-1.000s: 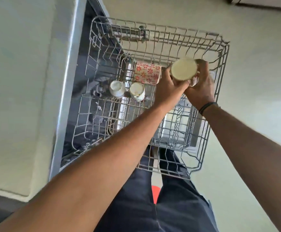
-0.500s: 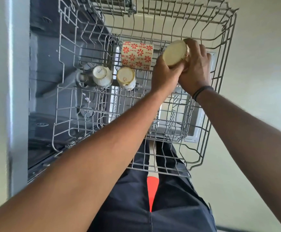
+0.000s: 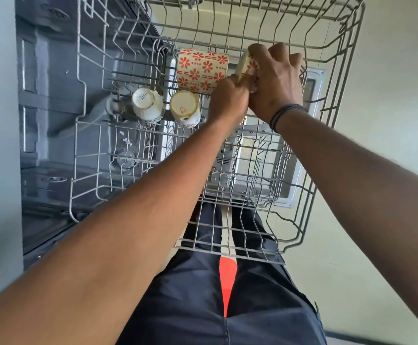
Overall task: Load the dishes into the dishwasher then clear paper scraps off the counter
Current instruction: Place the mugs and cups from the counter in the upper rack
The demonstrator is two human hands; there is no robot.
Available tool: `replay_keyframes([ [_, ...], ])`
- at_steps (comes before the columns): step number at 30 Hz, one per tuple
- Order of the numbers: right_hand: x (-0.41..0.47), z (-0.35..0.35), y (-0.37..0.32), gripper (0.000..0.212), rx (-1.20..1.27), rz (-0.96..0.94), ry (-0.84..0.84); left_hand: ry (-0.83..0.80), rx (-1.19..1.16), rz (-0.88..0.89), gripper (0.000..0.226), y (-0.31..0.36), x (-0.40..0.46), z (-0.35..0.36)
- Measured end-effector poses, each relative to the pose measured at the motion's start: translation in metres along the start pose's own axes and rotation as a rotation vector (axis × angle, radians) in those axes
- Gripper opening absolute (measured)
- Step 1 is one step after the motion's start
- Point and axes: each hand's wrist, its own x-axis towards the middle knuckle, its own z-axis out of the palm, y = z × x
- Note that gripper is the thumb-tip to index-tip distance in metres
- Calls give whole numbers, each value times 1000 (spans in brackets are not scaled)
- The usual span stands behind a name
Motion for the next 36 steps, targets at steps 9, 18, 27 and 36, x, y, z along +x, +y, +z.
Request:
replay_keyframes([
  [9, 11, -2, -13, 36, -126, 66, -78, 24, 32, -103, 50, -2, 25, -6],
  [18, 27, -14, -20, 57, -199, 57, -344, 253, 112, 8, 19, -15, 20, -5],
  [27, 33, -27, -5, 67, -270, 105, -416, 284, 140, 113, 36, -22, 4, -7],
  [36, 24, -30, -4, 62, -219, 128, -391, 358, 171, 145, 34, -17, 2, -7],
])
